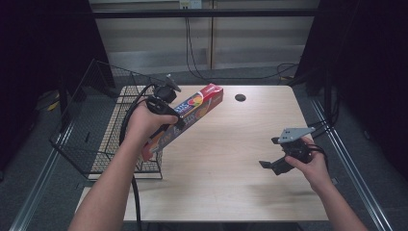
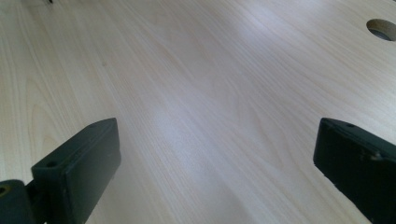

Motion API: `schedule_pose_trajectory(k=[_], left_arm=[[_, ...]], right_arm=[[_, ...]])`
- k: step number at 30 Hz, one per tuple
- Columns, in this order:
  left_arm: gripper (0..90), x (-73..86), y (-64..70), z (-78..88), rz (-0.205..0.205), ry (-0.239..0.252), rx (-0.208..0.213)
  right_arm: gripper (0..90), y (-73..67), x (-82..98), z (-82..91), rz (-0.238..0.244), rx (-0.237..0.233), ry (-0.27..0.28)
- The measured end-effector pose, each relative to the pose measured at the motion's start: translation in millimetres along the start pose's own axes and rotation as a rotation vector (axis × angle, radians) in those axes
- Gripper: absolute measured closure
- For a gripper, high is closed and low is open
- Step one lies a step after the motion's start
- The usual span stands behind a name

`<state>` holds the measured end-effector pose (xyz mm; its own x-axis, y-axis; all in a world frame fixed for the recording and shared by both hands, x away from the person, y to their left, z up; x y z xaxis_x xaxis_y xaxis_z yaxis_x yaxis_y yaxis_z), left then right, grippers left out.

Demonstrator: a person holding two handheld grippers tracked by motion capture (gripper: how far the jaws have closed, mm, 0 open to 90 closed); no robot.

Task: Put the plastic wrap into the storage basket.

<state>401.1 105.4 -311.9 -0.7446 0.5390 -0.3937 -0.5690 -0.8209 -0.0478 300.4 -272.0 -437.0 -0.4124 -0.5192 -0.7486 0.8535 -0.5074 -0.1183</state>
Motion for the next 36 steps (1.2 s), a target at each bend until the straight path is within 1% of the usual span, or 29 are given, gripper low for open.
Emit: schedule_pose_trajectory(k=[1, 2, 3, 4, 8, 9, 10, 11, 13, 15, 18, 19, 22, 23, 24, 27, 30, 32, 33, 34, 35, 36], left_arm=[[42.9, 0.0, -1.4, 1.1, 0.006, 0.004, -0.007], [42.9, 0.0, -3.0, 2.4, 0.003, 0.003, -0.007], [42.9, 0.5, -5.9, 4.2, 0.013, 0.005, -0.014], [42.9, 0.5, -8.2, 5.8, 0.008, -0.007, -0.015], [42.9, 1.2, -12.4, 7.8, 0.012, -0.003, -0.024], [42.9, 1.6, -14.2, 8.8, 0.015, -0.005, -0.027], [42.9, 2.3, -15.6, 9.2, 0.027, 0.005, -0.027], [42.9, 2.5, -18.4, 11.3, 0.023, -0.001, -0.028], [42.9, 3.2, -21.4, 13.7, 0.026, -0.002, -0.035], [42.9, 5.3, -26.4, 17.7, 0.046, 0.0, -0.045], [42.8, 6.4, -29.6, 20.2, 0.055, 0.001, -0.047], [42.9, 7.8, -32.0, 22.3, 0.074, 0.0, -0.058], [42.8, 9.2, -36.0, 24.2, 0.076, -0.003, -0.059], [42.8, 9.9, -35.8, 24.3, 0.091, 0.005, -0.064], [42.8, 10.4, -37.3, 26.1, 0.091, -0.005, -0.067], [42.8, 12.9, -40.4, 28.9, 0.102, -0.003, -0.074], [42.8, 15.0, -42.9, 31.7, 0.13, -0.007, -0.088], [42.8, 16.6, -46.0, 33.0, 0.141, -0.007, -0.097], [42.8, 18.4, -48.8, 34.2, 0.142, -0.011, -0.105], [42.8, 18.4, -48.8, 34.2, 0.142, -0.011, -0.105], [42.8, 20.5, -49.6, 35.5, 0.166, -0.017, -0.106], [42.8, 20.5, -49.6, 35.5, 0.166, -0.017, -0.106]], right_arm=[[0.6, -0.2, 0.0, -0.5, -0.003, 0.003, 0.0], [0.6, -0.2, 0.0, -0.5, -0.003, 0.003, 0.0], [0.6, 0.1, 0.0, -1.6, 0.0, -0.003, -0.003], [0.6, 0.0, -0.1, -2.1, -0.001, 0.0, -0.004], [0.6, -0.3, -0.2, -4.6, 0.0, -0.008, -0.005], [0.6, -0.3, -0.2, -4.6, 0.0, -0.008, -0.005], [0.6, -0.2, -0.2, -5.2, 0.0, -0.007, -0.007], [0.6, -0.1, -0.2, -5.8, 0.001, -0.002, -0.007], [0.6, 0.0, 0.0, -6.8, -0.003, -0.011, -0.007], [0.6, 0.7, 0.7, -7.4, -0.003, -0.008, -0.009], [0.6, 2.6, 2.4, -7.2, -0.006, -0.004, -0.009], [0.6, 3.1, 2.7, -7.4, -0.005, -0.001, -0.008], [0.6, 4.2, 2.8, -7.4, -0.005, -0.004, -0.006], [0.6, 4.2, 2.7, -7.3, -0.005, -0.005, -0.005], [0.6, 4.0, 2.5, -7.1, -0.007, -0.006, -0.004], [0.6, 3.6, 2.1, -5.5, -0.005, -0.002, 0.0], [0.6, 3.4, 2.1, -3.7, -0.007, -0.001, 0.006], [0.6, 3.4, 2.2, -3.6, -0.004, 0.0, 0.005], [0.6, 3.9, 2.8, -4.2, -0.005, 0.001, 0.007], [0.6, 3.9, 2.8, -4.2, -0.005, 0.001, 0.007], [0.6, 5.2, 3.8, -4.5, -0.012, 0.003, 0.002], [0.6, 5.2, 3.8, -4.5, -0.012, 0.003, 0.002]])
Point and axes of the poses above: each handheld gripper's, and its own axes: z roughly backward along the jaws, x roughly out of its underside, y roughly to its right, the point moved 1 cm from there along -z, roughly forward along the jaws, and after that the axes turned 12 degrees about -x, right-handed, at the moved point
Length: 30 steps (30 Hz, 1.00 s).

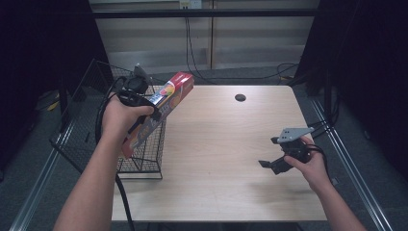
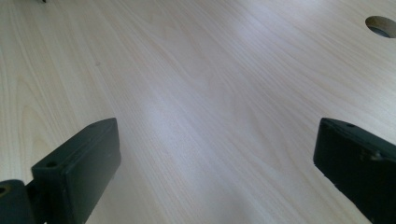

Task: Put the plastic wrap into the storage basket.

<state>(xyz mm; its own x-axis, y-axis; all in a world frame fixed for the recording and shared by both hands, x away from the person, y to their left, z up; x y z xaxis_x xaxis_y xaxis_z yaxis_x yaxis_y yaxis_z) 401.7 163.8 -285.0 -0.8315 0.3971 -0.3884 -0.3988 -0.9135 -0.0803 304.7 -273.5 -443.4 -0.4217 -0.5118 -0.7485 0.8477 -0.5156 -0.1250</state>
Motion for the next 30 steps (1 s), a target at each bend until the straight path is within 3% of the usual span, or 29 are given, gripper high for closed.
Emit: schedule_pose_trajectory(k=[1, 13, 16, 18, 21, 30], left_arm=[[42.8, 0.2, -1.8, 0.4, -0.013, 0.002, -0.003], [42.7, 8.0, -18.7, 9.2, 0.059, 0.008, -0.033], [42.7, 10.3, -23.3, 10.3, 0.046, 0.003, -0.047], [42.7, 12.3, -25.1, 10.7, 0.073, 0.006, -0.037], [42.7, 14.3, -29.7, 12.2, 0.072, 0.001, -0.049], [42.7, 19.8, -42.2, 14.7, 0.122, 0.002, -0.072]], right_arm=[[0.6, 0.6, 0.4, -0.2, 0.0, -0.001, 0.002], [0.6, 1.5, -0.1, -0.8, 0.013, -0.01, 0.004], [0.6, 1.2, -0.8, -1.7, 0.018, -0.012, 0.004], [0.6, -0.3, -1.6, -2.5, 0.018, -0.013, 0.003], [0.6, -1.4, -2.2, -3.5, 0.025, -0.01, 0.002], [0.6, -0.4, -1.6, -5.0, 0.023, -0.017, -0.001]])
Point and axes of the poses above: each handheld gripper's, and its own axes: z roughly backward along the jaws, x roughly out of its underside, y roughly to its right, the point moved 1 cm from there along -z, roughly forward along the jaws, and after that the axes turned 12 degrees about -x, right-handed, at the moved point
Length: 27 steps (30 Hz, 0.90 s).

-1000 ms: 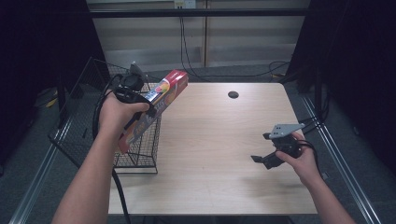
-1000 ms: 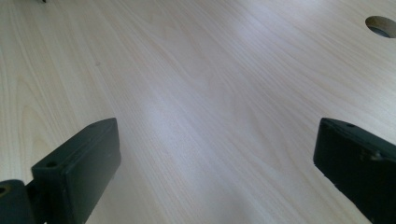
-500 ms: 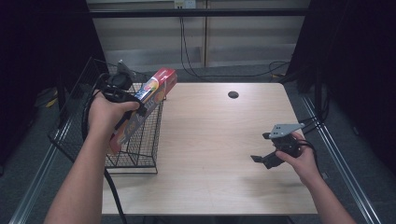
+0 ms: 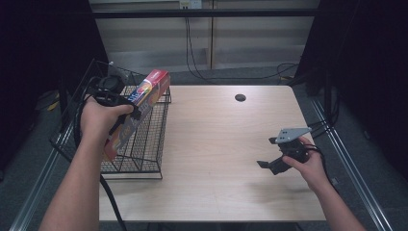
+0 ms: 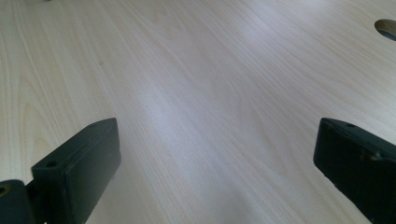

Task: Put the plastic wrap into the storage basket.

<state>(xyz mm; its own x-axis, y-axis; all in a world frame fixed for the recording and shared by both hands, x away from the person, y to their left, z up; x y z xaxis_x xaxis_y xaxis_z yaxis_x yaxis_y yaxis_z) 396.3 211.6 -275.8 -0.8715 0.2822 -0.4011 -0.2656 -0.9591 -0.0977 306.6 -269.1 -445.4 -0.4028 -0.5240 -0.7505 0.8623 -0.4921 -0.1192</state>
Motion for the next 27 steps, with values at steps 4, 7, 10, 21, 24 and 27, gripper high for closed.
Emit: schedule_pose_trajectory(k=[4, 7, 10, 21, 24, 27], left_arm=[[42.7, 1.2, -2.6, -0.3, 0.01, -0.002, -0.006], [42.7, 2.1, -4.7, 0.5, 0.017, -0.003, -0.004], [42.7, 3.0, -7.2, 1.6, 0.025, 0.001, -0.013], [42.7, 8.8, -19.3, 4.0, 0.069, 0.002, -0.031], [42.7, 10.0, -22.0, 3.9, 0.083, 0.006, -0.035], [42.7, 11.4, -24.7, 4.1, 0.099, -0.001, -0.046]], right_arm=[[0.6, 0.4, -0.8, -0.9, 0.0, -0.001, 0.001], [0.6, 0.5, -2.2, -2.0, 0.0, -0.005, 0.004], [0.6, 0.8, -3.4, -3.3, 0.003, -0.005, 0.005], [0.6, -0.5, -5.2, -5.1, 0.012, -0.019, 0.005], [0.6, -0.6, -5.1, -5.4, 0.014, -0.016, 0.003], [0.6, -0.2, -5.5, -5.0, 0.011, -0.011, 0.007]])
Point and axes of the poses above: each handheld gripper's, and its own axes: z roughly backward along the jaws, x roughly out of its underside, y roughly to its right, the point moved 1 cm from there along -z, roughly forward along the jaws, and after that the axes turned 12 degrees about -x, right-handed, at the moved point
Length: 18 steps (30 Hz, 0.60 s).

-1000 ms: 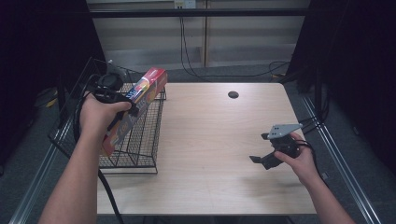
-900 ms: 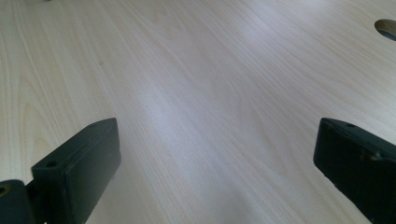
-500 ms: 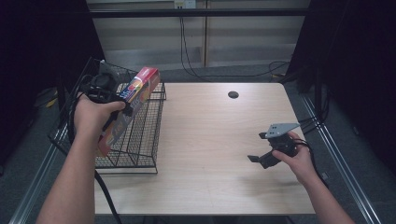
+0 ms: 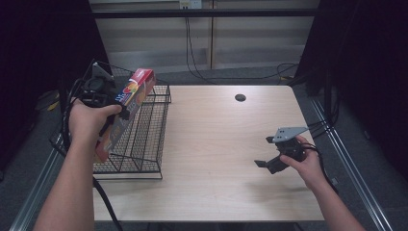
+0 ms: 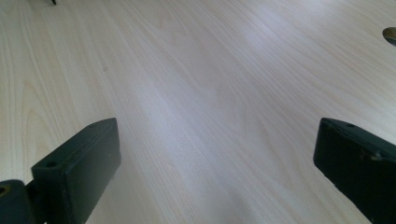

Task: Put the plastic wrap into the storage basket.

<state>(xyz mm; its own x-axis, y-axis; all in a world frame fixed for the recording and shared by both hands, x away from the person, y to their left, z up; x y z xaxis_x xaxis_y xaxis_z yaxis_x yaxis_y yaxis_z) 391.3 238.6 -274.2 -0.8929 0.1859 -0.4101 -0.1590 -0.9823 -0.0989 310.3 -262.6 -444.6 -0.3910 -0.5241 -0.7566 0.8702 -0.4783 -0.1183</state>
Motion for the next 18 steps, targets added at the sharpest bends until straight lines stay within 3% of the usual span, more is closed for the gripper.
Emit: schedule_pose_trajectory(k=[12, 18], left_arm=[[42.6, 2.6, -13.9, 1.5, 0.068, 0.004, -0.034], [42.7, 2.3, -21.6, 4.7, 0.1, 0.002, -0.075]], right_arm=[[0.6, -1.0, 0.7, 1.5, -0.001, 0.0, 0.003], [0.6, -0.4, 1.4, 2.3, 0.001, 0.002, -0.002]])
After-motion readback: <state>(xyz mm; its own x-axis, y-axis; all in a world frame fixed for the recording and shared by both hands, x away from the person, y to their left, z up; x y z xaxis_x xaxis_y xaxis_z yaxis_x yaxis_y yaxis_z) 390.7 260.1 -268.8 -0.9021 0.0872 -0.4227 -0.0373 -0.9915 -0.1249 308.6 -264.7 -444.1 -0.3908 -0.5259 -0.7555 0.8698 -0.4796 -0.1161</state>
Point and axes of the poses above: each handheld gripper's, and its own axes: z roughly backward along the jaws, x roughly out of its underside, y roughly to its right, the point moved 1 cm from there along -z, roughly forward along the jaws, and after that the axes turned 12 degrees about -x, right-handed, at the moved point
